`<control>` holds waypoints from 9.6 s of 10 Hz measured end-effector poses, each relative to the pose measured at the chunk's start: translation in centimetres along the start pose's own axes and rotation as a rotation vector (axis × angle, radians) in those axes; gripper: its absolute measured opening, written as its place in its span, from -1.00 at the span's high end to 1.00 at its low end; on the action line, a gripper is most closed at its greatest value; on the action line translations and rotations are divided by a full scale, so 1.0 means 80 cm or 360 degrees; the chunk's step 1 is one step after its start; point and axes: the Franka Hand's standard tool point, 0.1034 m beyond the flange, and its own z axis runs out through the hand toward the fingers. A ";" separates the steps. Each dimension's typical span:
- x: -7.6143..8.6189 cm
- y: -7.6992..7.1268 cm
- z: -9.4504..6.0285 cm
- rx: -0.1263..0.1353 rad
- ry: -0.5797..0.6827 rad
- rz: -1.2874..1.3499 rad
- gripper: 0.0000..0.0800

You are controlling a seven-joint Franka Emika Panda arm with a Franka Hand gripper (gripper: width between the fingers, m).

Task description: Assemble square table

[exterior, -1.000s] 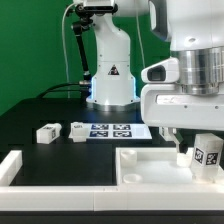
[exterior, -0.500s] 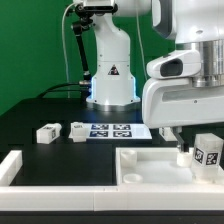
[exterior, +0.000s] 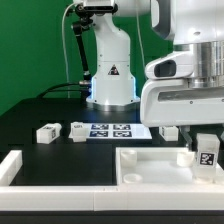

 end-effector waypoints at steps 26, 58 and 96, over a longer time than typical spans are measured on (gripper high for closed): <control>0.019 0.010 -0.001 0.0062 0.0012 0.0117 0.27; 0.003 -0.006 0.011 0.0042 -0.0195 0.2172 0.27; -0.004 -0.002 0.014 -0.0043 -0.0012 0.0354 -0.62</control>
Offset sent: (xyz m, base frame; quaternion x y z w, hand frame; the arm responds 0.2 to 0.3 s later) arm -0.0007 -0.0024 -0.0114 -0.0499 -0.0364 0.4120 0.9091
